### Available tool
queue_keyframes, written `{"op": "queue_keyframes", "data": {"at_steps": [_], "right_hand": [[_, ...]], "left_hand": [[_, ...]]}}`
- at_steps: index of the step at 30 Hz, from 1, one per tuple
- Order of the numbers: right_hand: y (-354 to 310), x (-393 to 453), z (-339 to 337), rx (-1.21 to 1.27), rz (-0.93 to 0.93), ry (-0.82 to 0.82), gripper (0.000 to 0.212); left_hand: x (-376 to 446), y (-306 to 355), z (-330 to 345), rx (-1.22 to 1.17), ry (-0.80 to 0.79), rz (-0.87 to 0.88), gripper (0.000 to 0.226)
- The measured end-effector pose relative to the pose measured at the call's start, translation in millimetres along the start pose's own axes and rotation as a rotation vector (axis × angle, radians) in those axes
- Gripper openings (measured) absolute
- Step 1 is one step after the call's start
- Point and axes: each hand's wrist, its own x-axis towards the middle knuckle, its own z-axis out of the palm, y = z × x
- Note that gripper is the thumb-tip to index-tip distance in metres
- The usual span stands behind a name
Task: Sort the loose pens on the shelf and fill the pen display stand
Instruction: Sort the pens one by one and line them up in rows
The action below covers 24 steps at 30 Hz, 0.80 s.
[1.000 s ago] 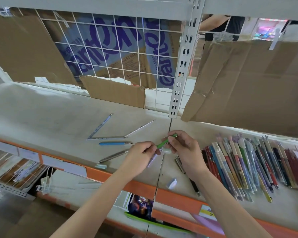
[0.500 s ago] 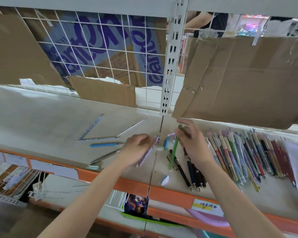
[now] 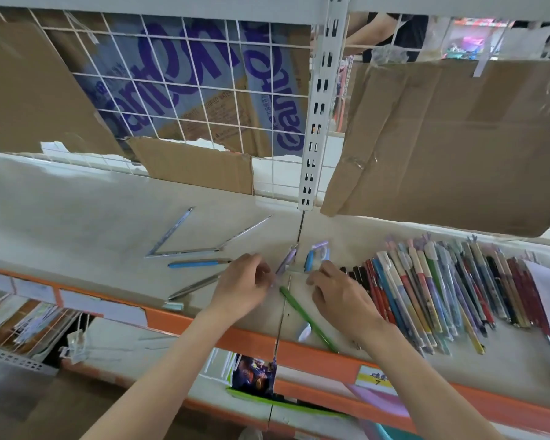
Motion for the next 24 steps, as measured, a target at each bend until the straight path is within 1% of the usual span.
{"op": "queue_keyframes", "data": {"at_steps": [1,2,4,5,7,8,11,13,16,18,21,24], "right_hand": [[-1,-1,-2,-0.023,0.004,0.028,0.015],[-3,-1,-3,-0.016,0.045,0.017,0.02],[-8,-3,-3,0.023,0.105,-0.103,0.035],[-11,-4,-1,0.009,0.086,-0.139,0.036],[-13,-4,-3,-0.001,0.06,-0.137,0.026],[-11,-5,-5,-0.002,0.08,-0.128,0.023],[1,-9,-14,-0.019,0.145,-0.113,0.02],[2,-13,-17,0.031,0.053,-0.118,0.022],[-6,-17,-16,0.259,-0.096,-0.273,0.024],[-9,-18,-11,0.303,-0.143,-0.328,0.015],[-4,-15,-8,0.299,-0.12,-0.283,0.013],[-1,-11,-11,0.482,0.047,-0.153,0.009]], "left_hand": [[1,1,2,0.02,0.012,0.005,0.014],[1,2,4,0.033,0.02,0.011,0.017],[3,4,7,0.044,0.031,0.013,0.023],[4,5,8,0.047,0.038,0.002,0.025],[7,7,8,0.059,0.043,-0.036,0.026],[8,7,8,0.073,0.038,-0.054,0.026],[10,5,8,0.107,0.023,-0.078,0.028],[9,2,7,0.116,0.022,-0.082,0.027],[9,0,5,0.071,0.031,-0.08,0.02],[7,1,2,0.012,0.066,-0.063,0.017],[0,2,-3,-0.097,0.111,-0.017,0.016],[-8,1,-6,-0.124,0.078,0.02,0.011]]}}
